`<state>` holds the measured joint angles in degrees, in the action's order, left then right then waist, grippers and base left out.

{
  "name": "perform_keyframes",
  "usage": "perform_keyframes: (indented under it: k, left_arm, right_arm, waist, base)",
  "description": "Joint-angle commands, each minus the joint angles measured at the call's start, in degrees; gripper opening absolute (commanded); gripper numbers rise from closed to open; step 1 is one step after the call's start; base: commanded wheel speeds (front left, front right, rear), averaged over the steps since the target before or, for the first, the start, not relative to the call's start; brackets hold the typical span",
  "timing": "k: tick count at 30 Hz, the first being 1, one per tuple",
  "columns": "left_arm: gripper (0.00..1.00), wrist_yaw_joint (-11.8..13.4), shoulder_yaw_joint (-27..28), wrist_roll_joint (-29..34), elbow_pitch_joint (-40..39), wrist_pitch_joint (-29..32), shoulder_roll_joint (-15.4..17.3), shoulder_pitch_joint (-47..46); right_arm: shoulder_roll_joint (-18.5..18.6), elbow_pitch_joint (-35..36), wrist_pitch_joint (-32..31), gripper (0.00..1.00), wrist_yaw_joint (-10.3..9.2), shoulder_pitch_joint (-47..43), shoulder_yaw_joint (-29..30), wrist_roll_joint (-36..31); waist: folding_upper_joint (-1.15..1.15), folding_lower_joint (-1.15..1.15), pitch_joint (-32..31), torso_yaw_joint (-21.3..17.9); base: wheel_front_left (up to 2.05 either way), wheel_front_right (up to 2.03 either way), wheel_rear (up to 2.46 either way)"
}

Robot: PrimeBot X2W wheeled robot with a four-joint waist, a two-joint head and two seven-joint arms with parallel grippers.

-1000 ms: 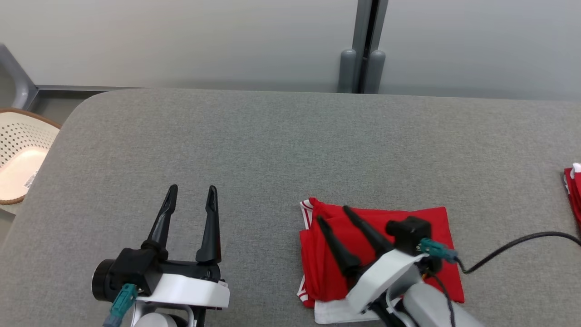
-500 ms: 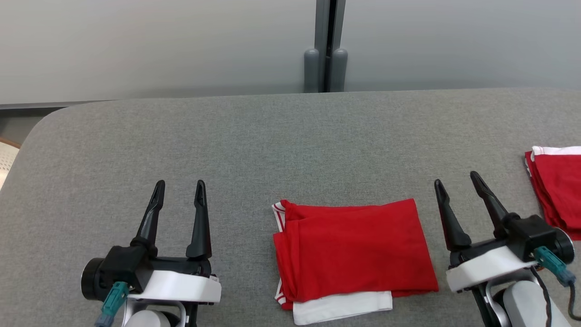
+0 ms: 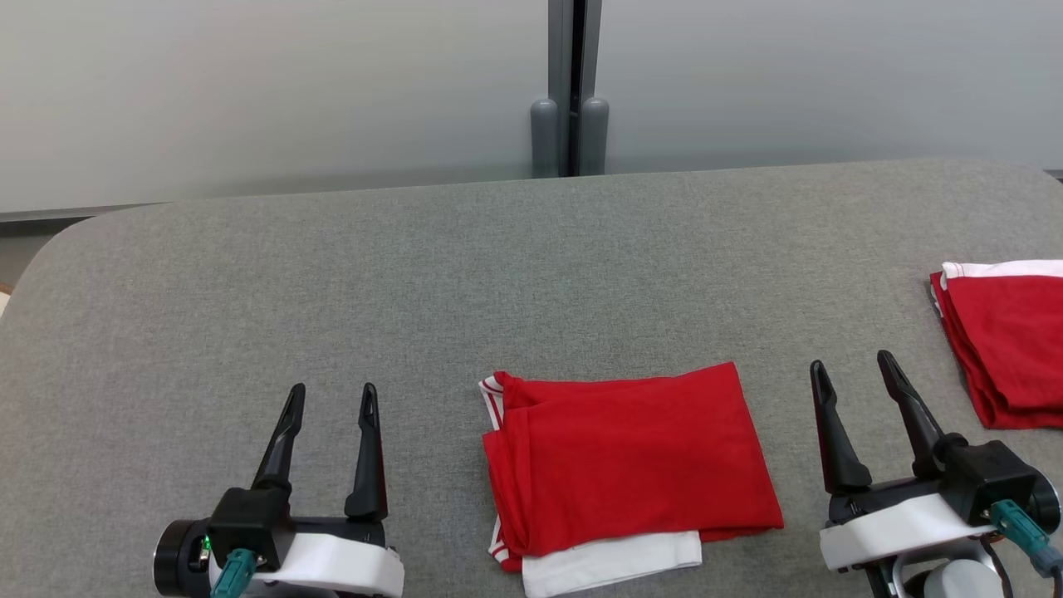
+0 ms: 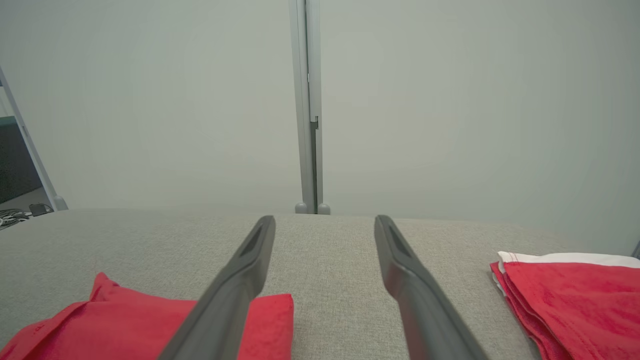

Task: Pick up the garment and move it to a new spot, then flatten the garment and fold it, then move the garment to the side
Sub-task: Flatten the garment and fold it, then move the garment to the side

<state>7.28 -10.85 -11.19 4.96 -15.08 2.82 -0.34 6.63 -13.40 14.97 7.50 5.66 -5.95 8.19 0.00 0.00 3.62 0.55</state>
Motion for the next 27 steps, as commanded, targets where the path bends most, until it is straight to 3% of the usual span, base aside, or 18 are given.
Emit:
perform_keyframes:
  k: [1, 13, 27]
  left_arm:
    - [1.00, -0.3, 0.0, 0.1, 0.3, -0.1, 0.2, 0.2]
    - [1.00, -0.8, -0.6, -0.2, 0.9, -0.1, 0.2, 0.0]
    - [1.00, -1.3, -2.4, 0.6, 0.4, -0.1, 0.2, -2.6]
  right_arm:
    - [-0.1, 0.4, 0.3, 1.00, -0.03, -0.6, 0.3, -0.3]
    - [-0.5, -0.8, 0.3, 1.00, -0.03, -1.0, 0.2, 0.0]
    - [-2.5, -15.9, 0.2, 1.00, -0.03, 3.0, -4.3, 5.6]
  waist:
    - [0.00, 0.00, -0.2, 0.0]
    - [0.00, 0.00, -0.1, 0.4]
    - [0.00, 0.00, 4.1, 3.5]
  base:
    - [0.00, 0.00, 0.00]
    - [0.00, 0.00, 0.00]
    - [0.00, 0.00, 0.00]
